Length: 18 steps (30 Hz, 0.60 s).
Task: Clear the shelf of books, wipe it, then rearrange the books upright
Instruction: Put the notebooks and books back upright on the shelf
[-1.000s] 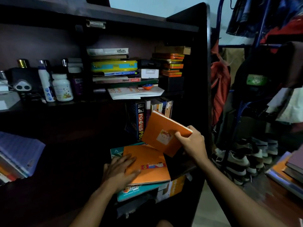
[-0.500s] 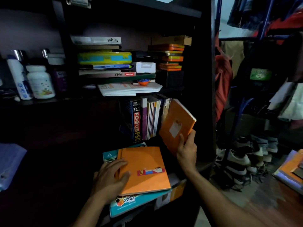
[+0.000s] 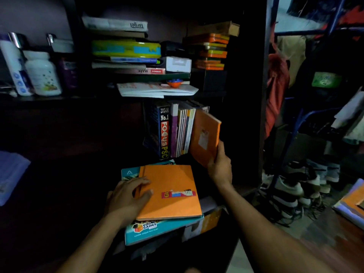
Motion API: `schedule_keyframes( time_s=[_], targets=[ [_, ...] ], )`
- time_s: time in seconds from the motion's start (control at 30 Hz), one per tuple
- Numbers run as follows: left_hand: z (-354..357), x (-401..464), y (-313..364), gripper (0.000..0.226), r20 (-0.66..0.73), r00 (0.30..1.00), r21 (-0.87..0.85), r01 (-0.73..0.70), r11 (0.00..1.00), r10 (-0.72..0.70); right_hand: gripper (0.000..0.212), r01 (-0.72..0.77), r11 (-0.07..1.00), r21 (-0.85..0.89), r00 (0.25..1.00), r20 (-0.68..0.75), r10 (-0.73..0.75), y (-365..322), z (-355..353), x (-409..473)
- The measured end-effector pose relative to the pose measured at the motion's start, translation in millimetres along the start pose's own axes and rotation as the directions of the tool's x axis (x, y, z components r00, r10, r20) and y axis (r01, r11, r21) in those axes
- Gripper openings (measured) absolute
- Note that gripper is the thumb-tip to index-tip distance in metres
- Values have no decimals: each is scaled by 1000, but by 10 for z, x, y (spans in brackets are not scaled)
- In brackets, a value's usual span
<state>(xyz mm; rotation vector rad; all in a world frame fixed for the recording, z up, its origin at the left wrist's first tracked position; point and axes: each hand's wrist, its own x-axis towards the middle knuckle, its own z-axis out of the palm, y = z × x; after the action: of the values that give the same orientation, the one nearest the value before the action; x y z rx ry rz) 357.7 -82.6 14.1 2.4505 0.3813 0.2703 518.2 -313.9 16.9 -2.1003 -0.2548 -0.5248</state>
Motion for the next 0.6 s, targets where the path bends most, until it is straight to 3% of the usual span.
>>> schedule_keyframes(
  time_s=[0.07,0.13,0.23,0.27,0.4,0.6],
  targets=[
    [-25,174,81,6,-67,997,9,29,1000,-29,70,39,999,-12,999,-4,-39,-14,-13,-25],
    [-73,530,234,17,-143,990,-29,15,999,-19,72,54,999,-9,998,-20,-54,25,3,14],
    [-92,1115,540,77,-240,967,-262,-153,953,90,73,89,996,-12,996,-15,-89,103,57,78],
    [-23,1273,605,88,-253,958,-310,-210,927,132,74,104,995,-8,995,-5,-104,140,79,108],
    [340,1566,495,95,-299,929,-306,-310,900,218,69,174,984,51,984,21,-175,298,144,179],
    [409,1743,308,97,-418,883,-270,-344,899,213,61,202,972,116,971,104,-214,339,257,326]
  ],
)
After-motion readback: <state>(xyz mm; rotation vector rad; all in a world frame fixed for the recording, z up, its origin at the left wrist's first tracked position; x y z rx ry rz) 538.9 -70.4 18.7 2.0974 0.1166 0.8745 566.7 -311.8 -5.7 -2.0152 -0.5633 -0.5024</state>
